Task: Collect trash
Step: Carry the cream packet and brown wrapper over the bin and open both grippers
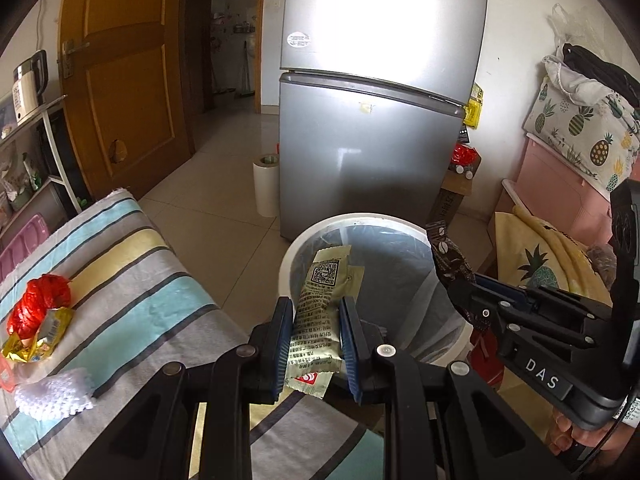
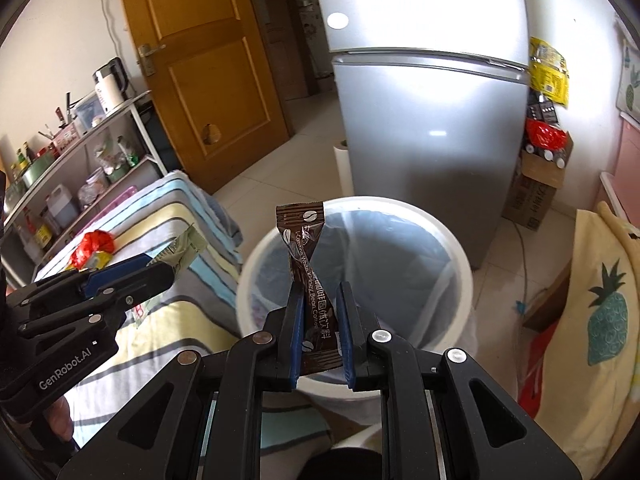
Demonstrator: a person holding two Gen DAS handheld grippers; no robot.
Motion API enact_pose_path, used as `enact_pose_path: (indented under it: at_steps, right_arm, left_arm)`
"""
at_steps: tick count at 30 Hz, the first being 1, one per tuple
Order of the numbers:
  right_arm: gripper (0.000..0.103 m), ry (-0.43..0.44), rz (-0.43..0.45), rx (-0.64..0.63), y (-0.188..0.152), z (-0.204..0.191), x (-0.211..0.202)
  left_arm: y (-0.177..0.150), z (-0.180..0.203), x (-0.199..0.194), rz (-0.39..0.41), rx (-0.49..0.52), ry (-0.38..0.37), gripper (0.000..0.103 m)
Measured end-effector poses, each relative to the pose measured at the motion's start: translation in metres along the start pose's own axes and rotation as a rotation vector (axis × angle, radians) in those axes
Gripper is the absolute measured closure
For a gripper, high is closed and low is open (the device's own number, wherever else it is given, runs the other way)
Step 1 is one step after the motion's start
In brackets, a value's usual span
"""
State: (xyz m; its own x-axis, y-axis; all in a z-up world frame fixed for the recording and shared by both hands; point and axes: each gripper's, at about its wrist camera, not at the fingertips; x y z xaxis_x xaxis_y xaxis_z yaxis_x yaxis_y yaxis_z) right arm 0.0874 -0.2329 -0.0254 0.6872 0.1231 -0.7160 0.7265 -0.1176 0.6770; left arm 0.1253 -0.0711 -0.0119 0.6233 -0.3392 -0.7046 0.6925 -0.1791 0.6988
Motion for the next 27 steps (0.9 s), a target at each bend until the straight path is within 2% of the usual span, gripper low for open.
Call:
enact_pose_path:
  at_steps: [8, 16, 17, 19, 20, 21, 27]
  right_arm:
    - [0.086, -0.076, -0.043, 0.012, -0.001, 0.027, 0.021]
    - [0.085, -0.116, -0.084, 0.017, -0.004, 0.031, 0.034]
    - [0.083, -0.117, -0.085, 0.017, -0.004, 0.030, 0.035]
    - [0.073, -0.116, -0.083, 0.018, -0.006, 0.030, 0.034]
    - [0.061, -0.114, -0.081, 0.019, -0.006, 0.029, 0.033]
    - [0.057, -0.110, -0.080, 0.019, -0.007, 0.029, 0.033]
    - [0.057, -0.110, -0.071, 0.019, -0.007, 0.024, 0.029]
  left_arm:
    - [0.000, 0.018, 0.038, -0.058, 0.006, -0.010, 0.079]
    - [0.002, 0.021, 0.049, -0.070, 0.007, -0.015, 0.077]
    - [0.002, 0.022, 0.049, -0.073, 0.011, -0.008, 0.074]
    - [0.002, 0.020, 0.049, -0.075, 0.006, -0.006, 0.072]
    - [0.002, 0.019, 0.049, -0.077, -0.001, -0.015, 0.072]
    - [0.001, 0.018, 0.048, -0.076, -0.006, -0.015, 0.072]
    - [0.001, 0.013, 0.037, -0.056, -0.003, 0.004, 0.072]
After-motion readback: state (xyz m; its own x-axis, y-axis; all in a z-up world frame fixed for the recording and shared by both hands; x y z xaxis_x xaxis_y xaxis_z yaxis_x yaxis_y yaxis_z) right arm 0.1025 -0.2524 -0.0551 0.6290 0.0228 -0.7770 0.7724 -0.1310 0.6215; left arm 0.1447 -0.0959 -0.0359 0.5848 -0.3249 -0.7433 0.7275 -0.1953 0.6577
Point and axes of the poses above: each gripper's, at about its wrist camera, not at the fingertips, and x roughly the way its jaws point, z to its right, y to its top, and after that the axes turned 3 degrees about -y, right-handed
